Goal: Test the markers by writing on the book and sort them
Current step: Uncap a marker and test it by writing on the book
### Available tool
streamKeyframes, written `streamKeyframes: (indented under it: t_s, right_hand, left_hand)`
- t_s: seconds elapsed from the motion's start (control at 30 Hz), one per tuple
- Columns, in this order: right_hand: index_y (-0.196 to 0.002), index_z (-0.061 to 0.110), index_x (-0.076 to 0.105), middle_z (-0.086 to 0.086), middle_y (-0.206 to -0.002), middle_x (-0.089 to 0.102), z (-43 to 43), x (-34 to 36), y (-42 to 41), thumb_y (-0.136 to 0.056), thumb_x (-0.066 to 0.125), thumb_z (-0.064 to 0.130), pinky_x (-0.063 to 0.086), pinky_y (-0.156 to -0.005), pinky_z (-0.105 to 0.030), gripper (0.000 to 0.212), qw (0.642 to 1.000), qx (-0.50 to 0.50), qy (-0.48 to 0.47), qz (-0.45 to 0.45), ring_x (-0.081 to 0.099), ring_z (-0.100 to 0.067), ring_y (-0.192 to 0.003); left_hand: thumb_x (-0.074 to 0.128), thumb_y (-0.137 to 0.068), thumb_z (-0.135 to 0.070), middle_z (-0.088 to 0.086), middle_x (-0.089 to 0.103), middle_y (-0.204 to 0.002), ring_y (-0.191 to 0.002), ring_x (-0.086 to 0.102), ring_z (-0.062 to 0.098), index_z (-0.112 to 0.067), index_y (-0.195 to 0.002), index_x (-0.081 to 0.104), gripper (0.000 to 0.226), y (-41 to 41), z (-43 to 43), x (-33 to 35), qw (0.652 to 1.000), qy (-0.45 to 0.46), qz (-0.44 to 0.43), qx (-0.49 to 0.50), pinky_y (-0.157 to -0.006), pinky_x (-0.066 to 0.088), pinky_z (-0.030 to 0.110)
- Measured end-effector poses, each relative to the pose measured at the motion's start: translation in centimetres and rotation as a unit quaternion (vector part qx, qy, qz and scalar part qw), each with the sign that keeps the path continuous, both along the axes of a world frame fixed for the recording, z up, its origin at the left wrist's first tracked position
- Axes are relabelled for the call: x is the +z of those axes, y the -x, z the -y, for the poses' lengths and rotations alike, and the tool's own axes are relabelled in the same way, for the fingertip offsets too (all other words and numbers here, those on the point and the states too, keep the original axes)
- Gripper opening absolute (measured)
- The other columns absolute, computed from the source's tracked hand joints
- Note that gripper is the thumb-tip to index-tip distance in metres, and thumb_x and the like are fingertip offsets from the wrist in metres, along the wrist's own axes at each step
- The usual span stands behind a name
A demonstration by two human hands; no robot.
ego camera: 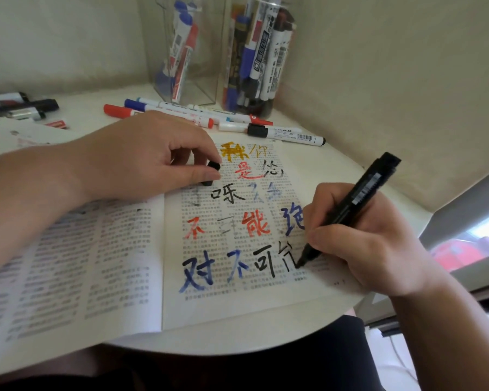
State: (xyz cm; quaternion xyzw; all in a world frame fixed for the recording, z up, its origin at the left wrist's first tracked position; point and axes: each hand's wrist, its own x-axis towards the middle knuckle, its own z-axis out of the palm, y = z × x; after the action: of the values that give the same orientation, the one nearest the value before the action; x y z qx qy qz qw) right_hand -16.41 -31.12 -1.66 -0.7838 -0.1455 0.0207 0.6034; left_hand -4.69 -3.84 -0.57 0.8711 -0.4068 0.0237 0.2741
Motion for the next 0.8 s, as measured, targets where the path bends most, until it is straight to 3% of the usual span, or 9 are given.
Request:
streamKeyframes:
  t_s: [0.17, 0.3, 0.47, 0.63, 0.7, 0.8]
  right_hand:
    - [-0.067, 0.007, 0.058, 0.003, -0.055, 0.055, 0.01, -0.01, -0.1, -0.069, 0.069, 0.023, 0.036, -0.051, -0.023, 0.02, 1.0, -0.007, -0.012, -0.004, 0.046, -0.011, -0.049]
    - [-0.063, 0.009, 0.057, 0.002, -0.053, 0.056, -0.15, -0.15, 0.01, -0.072, 0.068, 0.008, 0.036, -0.05, -0.019, 0.014, 0.999, -0.031, -0.013, 0.007, 0.048, -0.008, -0.048]
    - [-0.067, 0.007, 0.058, -0.002, -0.056, 0.053, -0.1, -0.14, 0.09, -0.07, 0.07, 0.022, 0.034, -0.051, -0.025, 0.019, 1.0, -0.013, 0.003, 0.0, 0.044, -0.014, -0.05]
    - [-0.063, 0.007, 0.054, -0.007, -0.052, 0.048, 0.04, -0.48, 0.0, -0.065, 0.07, 0.022, 0.032, -0.046, -0.022, 0.022, 0.992, -0.107, -0.054, 0.028, 0.039, -0.016, -0.046]
    - [-0.066, 0.004, 0.054, -0.01, -0.051, 0.046, 0.02, -0.72, 0.03, -0.066, 0.072, 0.021, 0.031, -0.044, -0.023, 0.024, 0.987, -0.156, -0.026, 0.04, 0.038, -0.016, -0.045]
    - [-0.066, 0.005, 0.054, -0.015, -0.052, 0.046, -0.19, -0.8, 0.14, -0.072, 0.069, 0.017, 0.032, -0.047, -0.026, 0.02, 0.986, -0.149, 0.049, 0.049, 0.039, -0.016, -0.047]
  left_hand:
    - [0.063, -0.084, -0.054, -0.023, 0.069, -0.094, -0.086, 0.065, 0.008, -0.041, -0.107, 0.071, 0.028, -0.1, -0.02, -0.12, 1.0, 0.003, 0.002, -0.001, -0.075, 0.055, 0.036]
    - [0.063, -0.085, -0.053, -0.023, 0.069, -0.095, -0.088, 0.065, 0.008, -0.042, -0.107, 0.071, 0.027, -0.15, -0.1, -0.09, 1.0, 0.0, 0.003, 0.001, -0.076, 0.054, 0.035]
    - [0.063, -0.085, -0.053, -0.022, 0.07, -0.095, -0.087, 0.066, 0.009, -0.041, -0.108, 0.071, 0.028, -0.12, -0.03, -0.12, 1.0, 0.001, 0.001, 0.002, -0.077, 0.055, 0.037]
    - [0.063, -0.084, -0.054, -0.021, 0.07, -0.095, -0.087, 0.066, 0.009, -0.041, -0.108, 0.071, 0.029, -0.12, -0.03, -0.13, 1.0, 0.0, 0.001, 0.004, -0.078, 0.055, 0.039]
    - [0.063, -0.084, -0.054, -0.022, 0.07, -0.096, -0.088, 0.066, 0.009, -0.042, -0.108, 0.071, 0.028, -0.13, -0.02, -0.11, 1.0, 0.002, -0.002, 0.003, -0.078, 0.055, 0.039]
    - [0.065, -0.082, -0.054, -0.023, 0.07, -0.096, -0.087, 0.066, 0.009, -0.042, -0.107, 0.071, 0.028, -0.17, -0.03, -0.18, 1.0, 0.004, -0.003, 0.002, -0.078, 0.055, 0.038]
